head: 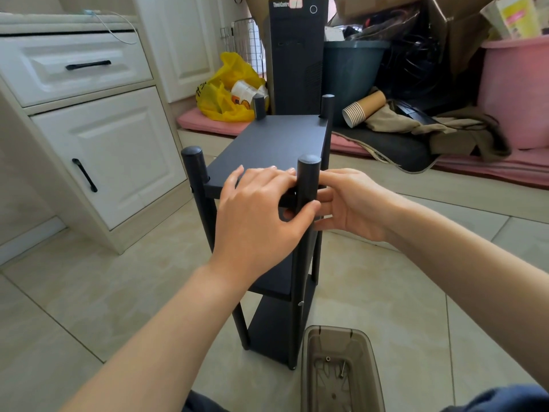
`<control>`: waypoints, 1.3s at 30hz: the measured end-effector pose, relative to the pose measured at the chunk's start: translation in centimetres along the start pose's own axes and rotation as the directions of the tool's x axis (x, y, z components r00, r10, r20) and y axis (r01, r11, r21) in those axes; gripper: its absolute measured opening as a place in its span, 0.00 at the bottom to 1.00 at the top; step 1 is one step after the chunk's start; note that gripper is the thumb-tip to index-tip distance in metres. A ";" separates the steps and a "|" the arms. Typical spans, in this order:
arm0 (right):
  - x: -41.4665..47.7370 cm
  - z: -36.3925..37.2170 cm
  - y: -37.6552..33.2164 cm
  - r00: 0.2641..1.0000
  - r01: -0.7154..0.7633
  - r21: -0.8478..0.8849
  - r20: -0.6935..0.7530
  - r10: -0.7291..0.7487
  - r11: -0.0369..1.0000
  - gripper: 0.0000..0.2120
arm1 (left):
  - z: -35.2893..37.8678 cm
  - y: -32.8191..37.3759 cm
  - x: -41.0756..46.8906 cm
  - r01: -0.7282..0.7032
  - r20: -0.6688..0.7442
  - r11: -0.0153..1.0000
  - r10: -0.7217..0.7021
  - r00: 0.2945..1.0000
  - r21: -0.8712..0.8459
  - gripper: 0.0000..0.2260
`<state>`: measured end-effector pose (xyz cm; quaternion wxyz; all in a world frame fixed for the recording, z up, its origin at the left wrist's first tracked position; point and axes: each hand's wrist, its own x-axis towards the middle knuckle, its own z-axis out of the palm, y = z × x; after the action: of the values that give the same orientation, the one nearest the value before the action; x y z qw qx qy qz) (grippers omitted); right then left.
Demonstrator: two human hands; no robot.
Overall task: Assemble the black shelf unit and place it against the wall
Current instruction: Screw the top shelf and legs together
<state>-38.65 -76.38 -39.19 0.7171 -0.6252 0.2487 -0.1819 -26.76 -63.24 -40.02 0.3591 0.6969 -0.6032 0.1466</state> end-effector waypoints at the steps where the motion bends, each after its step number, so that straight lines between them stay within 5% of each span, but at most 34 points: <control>1: -0.1 0.1 0.0 1.000 0.003 -0.008 -0.010 -0.003 1.000 0.16 | 0.0 -0.1 0.0 -0.003 -0.006 1.000 0.003 1.000 0.001 0.20; 9: -2.0 -0.9 0.2 1.000 0.015 -0.114 -0.024 -0.018 0.993 0.14 | 0.7 -1.1 -0.5 -0.037 -0.061 0.998 0.034 0.998 -0.046 0.21; 15: -3.1 -4.1 4.3 0.980 -0.192 -0.208 0.013 0.199 0.959 0.16 | 1.6 -1.4 -0.9 -0.081 -0.173 0.996 0.071 0.982 -0.049 0.17; 23: -2.7 -6.3 19.0 0.804 -0.524 -0.543 -0.062 0.592 0.656 0.10 | 2.0 -1.5 -0.8 -0.114 -0.191 0.992 0.103 0.976 -0.047 0.16; 28: -1.6 -6.0 26.8 0.782 -0.606 -0.444 -0.182 0.596 0.660 0.08 | 1.9 -1.3 -0.9 -0.113 -0.188 0.993 0.105 0.976 -0.033 0.15; 33: -1.5 -5.0 35.0 0.744 -0.633 -0.559 -0.248 0.621 0.536 0.08 | 2.0 -1.3 -1.1 -0.114 -0.182 0.993 0.107 0.977 -0.032 0.14; 36: -1.1 -4.0 38.5 0.796 -0.574 -0.690 -0.344 0.498 0.442 0.10 | 2.2 -1.4 -1.2 -0.133 -0.211 0.991 0.123 0.970 -0.033 0.14; 39: -0.9 -3.5 40.8 0.844 -0.528 -0.715 -0.380 0.379 0.458 0.11 | 2.6 -1.3 -1.1 -0.141 -0.224 0.989 0.129 0.966 -0.036 0.13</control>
<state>-43.41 -72.49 -79.63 0.3576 -0.7703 0.5192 0.0957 -26.36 -64.19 -42.96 0.4311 0.6240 -0.6092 0.2316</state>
